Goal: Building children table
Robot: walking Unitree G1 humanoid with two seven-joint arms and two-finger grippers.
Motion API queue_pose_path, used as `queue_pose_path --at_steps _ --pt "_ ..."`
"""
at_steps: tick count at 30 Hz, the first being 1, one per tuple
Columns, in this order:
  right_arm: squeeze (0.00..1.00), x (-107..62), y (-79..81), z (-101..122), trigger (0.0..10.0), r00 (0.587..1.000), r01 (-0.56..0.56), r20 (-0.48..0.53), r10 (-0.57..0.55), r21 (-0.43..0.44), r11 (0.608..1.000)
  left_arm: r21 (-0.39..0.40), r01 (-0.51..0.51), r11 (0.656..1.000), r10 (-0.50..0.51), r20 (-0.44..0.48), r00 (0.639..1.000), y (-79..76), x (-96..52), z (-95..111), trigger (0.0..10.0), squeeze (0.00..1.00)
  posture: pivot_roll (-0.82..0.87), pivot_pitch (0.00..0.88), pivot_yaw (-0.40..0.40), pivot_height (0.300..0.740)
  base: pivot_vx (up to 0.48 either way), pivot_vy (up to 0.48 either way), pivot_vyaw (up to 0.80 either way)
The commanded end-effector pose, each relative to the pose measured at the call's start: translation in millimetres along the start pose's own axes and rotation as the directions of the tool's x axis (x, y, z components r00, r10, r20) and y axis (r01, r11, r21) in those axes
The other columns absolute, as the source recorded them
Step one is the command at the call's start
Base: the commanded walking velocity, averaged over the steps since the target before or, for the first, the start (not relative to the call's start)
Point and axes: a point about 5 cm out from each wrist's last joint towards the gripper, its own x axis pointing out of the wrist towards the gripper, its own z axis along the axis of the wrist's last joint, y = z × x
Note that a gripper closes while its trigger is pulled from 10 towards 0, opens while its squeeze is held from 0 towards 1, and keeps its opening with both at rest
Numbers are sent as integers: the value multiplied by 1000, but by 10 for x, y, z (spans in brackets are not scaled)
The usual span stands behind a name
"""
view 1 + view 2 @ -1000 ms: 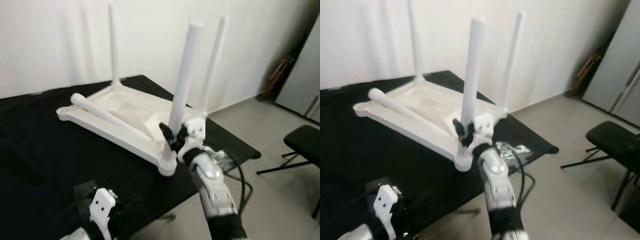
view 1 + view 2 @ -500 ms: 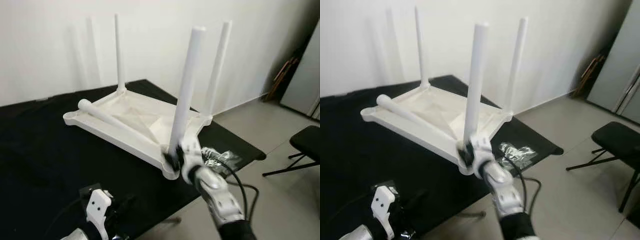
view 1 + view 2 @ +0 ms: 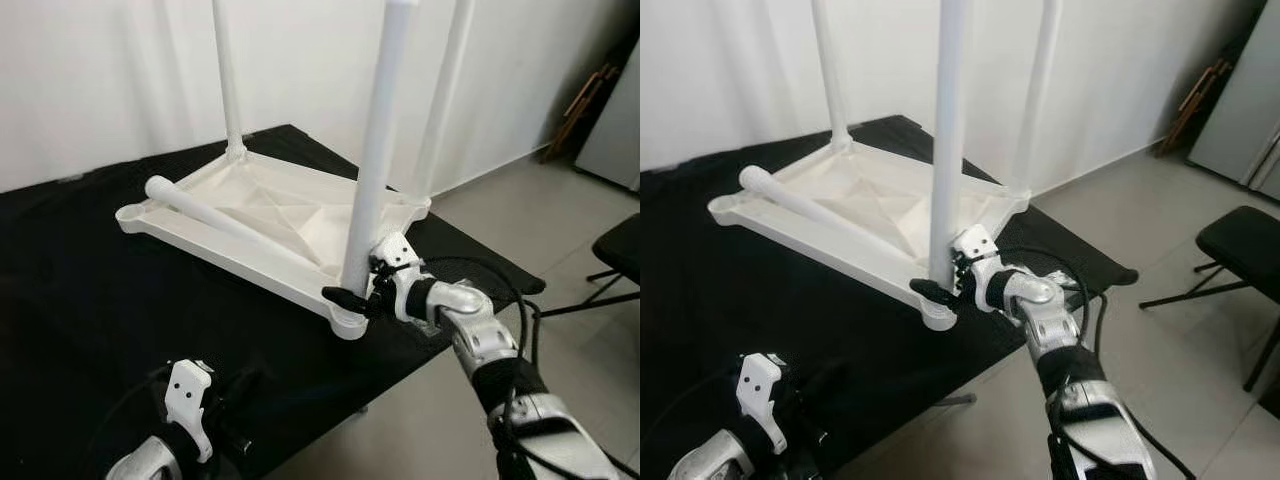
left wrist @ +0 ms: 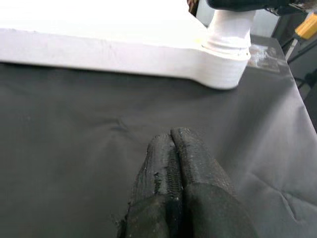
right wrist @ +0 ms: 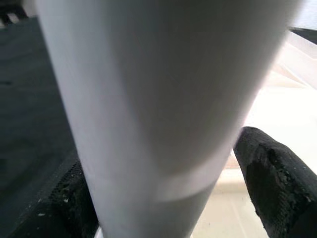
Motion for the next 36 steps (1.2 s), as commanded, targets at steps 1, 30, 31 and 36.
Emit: queue_pose_path --at_steps 1,30,31,36 --pt "0 -21 -34 41 10000 1000 -3 26 3 -1 1000 -16 -25 1000 25 -16 1000 28 -34 -55 10000 0 75 0 -37 740 0 0 0" --pt "0 232 1042 -831 0 898 441 -140 -418 321 838 -54 44 998 -45 -2 999 36 117 -48 10000 0 -14 0 8 740 0 0 0" --pt "0 219 970 -801 10000 895 446 -128 -428 296 844 -56 51 997 -51 -3 999 35 125 -49 10000 0 -12 0 3 740 0 0 0" --pt "0 204 911 -805 10000 886 464 -145 -441 286 838 -58 55 997 -55 -2 998 35 130 -50 10000 0 -10 0 -2 740 0 0 0"
